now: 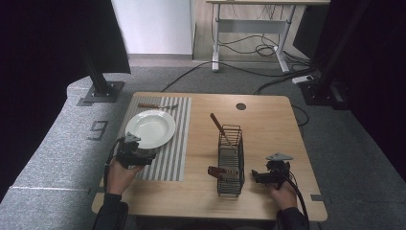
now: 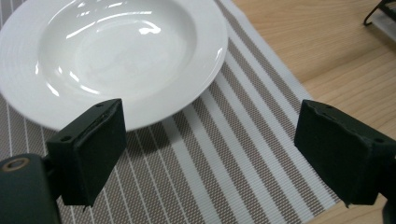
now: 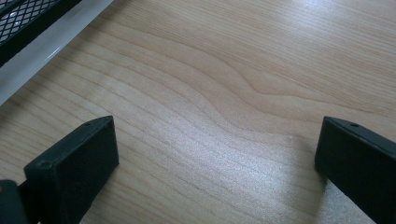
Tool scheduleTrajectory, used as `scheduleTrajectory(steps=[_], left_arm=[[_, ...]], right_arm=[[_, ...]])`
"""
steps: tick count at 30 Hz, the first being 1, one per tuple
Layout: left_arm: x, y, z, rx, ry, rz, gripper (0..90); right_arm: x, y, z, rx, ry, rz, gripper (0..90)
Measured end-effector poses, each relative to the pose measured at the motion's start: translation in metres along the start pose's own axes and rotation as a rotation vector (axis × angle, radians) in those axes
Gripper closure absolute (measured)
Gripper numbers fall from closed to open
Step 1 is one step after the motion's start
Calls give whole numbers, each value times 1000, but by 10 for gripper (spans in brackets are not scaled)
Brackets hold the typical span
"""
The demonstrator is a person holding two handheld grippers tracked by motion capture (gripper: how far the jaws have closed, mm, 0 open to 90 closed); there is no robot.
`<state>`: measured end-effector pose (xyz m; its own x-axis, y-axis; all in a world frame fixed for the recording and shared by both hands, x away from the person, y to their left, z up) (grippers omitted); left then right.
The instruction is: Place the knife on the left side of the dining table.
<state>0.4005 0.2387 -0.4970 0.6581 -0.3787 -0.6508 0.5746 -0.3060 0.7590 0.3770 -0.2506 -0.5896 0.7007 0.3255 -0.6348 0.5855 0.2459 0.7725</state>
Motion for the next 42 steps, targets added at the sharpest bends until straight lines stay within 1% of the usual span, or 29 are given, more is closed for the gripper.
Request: scheduleTrajectory(steps=[2, 3, 4, 6, 8, 9, 10, 14, 15, 16, 24, 26, 27, 28, 30, 35, 42], left_arm=[[0, 5, 3, 6, -5, 1, 92], [0, 11, 5, 8, -13, 6, 101], [0, 11, 5, 8, -13, 6, 105], [0, 16, 8, 7, -24, 9, 112], [1, 22, 11, 11, -36, 8, 123], [1, 27, 14, 11, -54, 9, 135], [1, 27, 14, 11, -54, 9, 137], [2, 38, 20, 16, -67, 16, 138], [2, 44, 23, 20, -69, 18, 139], [2, 44, 23, 20, -69, 18, 139], [5, 66, 35, 27, -71, 26, 137], [5, 71, 38, 29, -73, 31, 128], [6, 76, 42, 32, -80, 36, 121], [6, 76, 42, 32, -80, 36, 117], [7, 82, 46, 35, -86, 41, 109], [10, 95, 57, 62, -92, 39, 81], [14, 113, 73, 72, -123, 38, 28]], right_arm=[[0, 0, 0, 0, 0, 0, 0], [0, 0, 0, 0, 0, 0, 0], [0, 0, 0, 0, 0, 0, 0], [0, 0, 0, 0, 0, 0, 0], [0, 0, 0, 0, 0, 0, 0], [0, 0, 0, 0, 0, 0, 0], [0, 0, 0, 0, 0, 0, 0], [0, 0, 0, 0, 0, 0, 0], [0, 0, 0, 0, 0, 0, 0], [0, 0, 0, 0, 0, 0, 0], [0, 0, 0, 0, 0, 0, 0], [0, 0, 0, 0, 0, 0, 0], [0, 0, 0, 0, 0, 0, 0], [0, 0, 0, 0, 0, 0, 0], [0, 0, 0, 0, 0, 0, 0], [0, 0, 0, 1, 0, 0, 0], [0, 0, 0, -1, 1, -1, 0]])
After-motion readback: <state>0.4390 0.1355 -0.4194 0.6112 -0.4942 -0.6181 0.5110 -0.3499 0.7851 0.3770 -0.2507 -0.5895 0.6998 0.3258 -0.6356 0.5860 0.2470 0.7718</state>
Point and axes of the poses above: each handheld gripper's, and its own axes: x roughly forward along the jaws, y roughly out of its top, z roughly to its right, the point moved 4 cm from there along x, roughly forward along the jaws, and after that the axes turned 5 degrees about z, right-handed, at the moved point
